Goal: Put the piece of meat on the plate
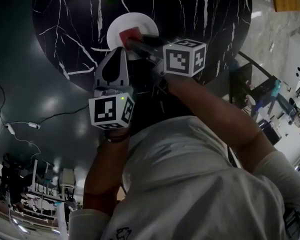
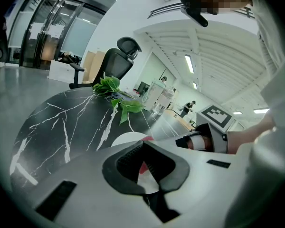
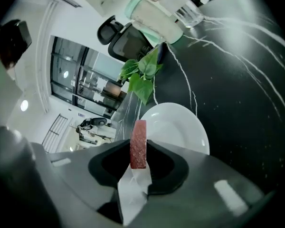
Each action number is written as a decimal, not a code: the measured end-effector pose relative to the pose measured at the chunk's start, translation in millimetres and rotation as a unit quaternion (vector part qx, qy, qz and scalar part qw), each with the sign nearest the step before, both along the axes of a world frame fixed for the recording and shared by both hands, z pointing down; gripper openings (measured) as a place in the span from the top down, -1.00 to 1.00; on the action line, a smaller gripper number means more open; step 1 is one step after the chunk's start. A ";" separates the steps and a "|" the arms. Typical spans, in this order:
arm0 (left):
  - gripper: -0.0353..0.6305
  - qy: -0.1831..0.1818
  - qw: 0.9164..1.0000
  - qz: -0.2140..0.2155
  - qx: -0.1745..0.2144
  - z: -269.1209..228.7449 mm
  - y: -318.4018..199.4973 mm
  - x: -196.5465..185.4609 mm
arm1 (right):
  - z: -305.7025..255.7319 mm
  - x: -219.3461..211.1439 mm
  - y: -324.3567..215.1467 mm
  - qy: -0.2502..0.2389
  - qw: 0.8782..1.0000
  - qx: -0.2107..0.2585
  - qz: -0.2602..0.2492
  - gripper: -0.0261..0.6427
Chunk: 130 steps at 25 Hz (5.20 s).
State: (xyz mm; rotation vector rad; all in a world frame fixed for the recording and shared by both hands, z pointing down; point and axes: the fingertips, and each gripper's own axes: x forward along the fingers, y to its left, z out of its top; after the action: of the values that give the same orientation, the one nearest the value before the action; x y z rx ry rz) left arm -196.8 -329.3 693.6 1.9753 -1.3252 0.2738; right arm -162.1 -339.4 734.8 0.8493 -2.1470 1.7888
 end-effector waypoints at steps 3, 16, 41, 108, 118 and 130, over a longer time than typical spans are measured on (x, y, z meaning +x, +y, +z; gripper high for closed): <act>0.88 0.002 1.000 0.001 -0.005 3.5 1.3 0.7 | -0.4 -1.8 0.9 0.036 0.999 0.023 -0.032 0.65; 0.88 0.011 1.000 -0.002 -0.014 9.7 5.1 5.2 | -8.0 -0.8 0.3 0.160 0.960 0.169 -0.153 0.61; 0.88 -0.020 1.000 -0.016 0.003 1.5 29.9 18.7 | -24.4 12.6 19.3 0.209 0.906 0.267 -0.253 0.69; 0.88 -0.045 0.942 -0.020 0.333 -396.2 511.0 80.8 | -433.4 100.2 529.3 0.044 0.812 0.567 -0.132 0.92; 0.88 -0.037 0.942 -0.017 0.332 -396.7 519.9 87.3 | -443.7 101.0 535.7 0.057 0.798 0.586 -0.132 0.92; 0.88 -0.040 0.943 -0.016 0.331 -398.8 518.8 97.4 | -446.4 110.3 534.8 0.054 0.796 0.588 -0.131 0.92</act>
State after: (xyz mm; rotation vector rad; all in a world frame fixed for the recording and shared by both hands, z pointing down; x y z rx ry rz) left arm -99.3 189.6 294.7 2.5035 -1.6465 -0.1353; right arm -51.7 195.3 288.4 0.7135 -2.9822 0.0769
